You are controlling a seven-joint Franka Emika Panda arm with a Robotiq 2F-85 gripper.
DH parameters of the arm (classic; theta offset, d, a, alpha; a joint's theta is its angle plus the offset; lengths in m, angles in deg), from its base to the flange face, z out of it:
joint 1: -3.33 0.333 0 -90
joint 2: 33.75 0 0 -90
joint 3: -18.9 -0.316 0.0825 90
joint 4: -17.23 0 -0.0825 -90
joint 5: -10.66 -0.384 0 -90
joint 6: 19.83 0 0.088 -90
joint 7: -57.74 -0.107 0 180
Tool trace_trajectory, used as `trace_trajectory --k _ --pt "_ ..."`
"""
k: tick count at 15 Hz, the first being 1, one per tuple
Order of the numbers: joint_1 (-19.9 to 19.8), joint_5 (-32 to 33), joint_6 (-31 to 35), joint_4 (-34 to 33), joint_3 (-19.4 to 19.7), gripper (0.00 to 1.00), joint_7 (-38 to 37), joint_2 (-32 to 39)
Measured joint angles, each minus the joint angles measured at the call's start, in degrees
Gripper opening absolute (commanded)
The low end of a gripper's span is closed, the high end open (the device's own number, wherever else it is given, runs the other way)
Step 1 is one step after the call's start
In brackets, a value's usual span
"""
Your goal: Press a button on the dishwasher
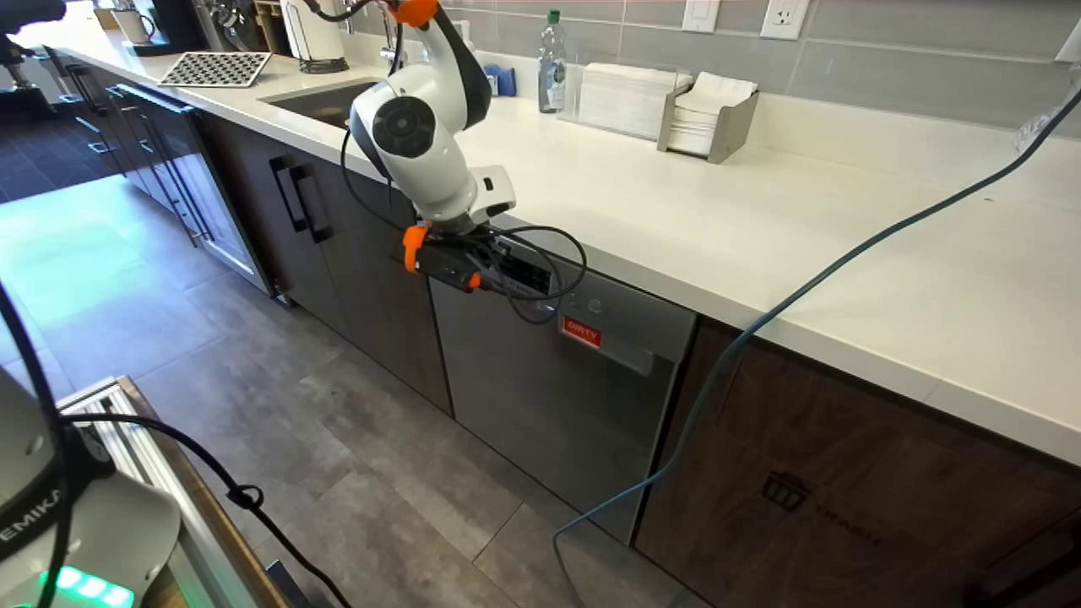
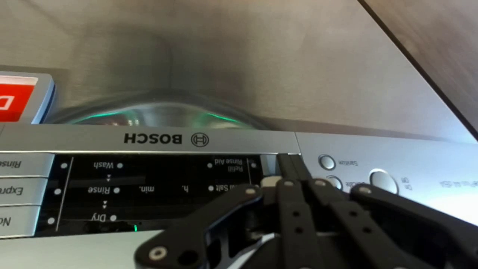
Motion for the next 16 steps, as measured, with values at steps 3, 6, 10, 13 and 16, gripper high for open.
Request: trace_trajectory --k 3,6,10,13,16 --pt "0.1 0.0 0.5 0.1 0.0 0.00 0.0 -0.3" --pt "0.1 0.4 2.0 0.4 -0.3 0.00 -0.3 -1.4" --pt "-0.3 2.2 6.5 1.5 -1.8 0.32 -3.0 -3.6" --pt "-1.0 5.3 9.8 3.7 -4.0 0.52 -6.7 -5.0" --pt "-2.4 8.4 12.2 6.8 -7.2 0.74 -10.5 -6.6"
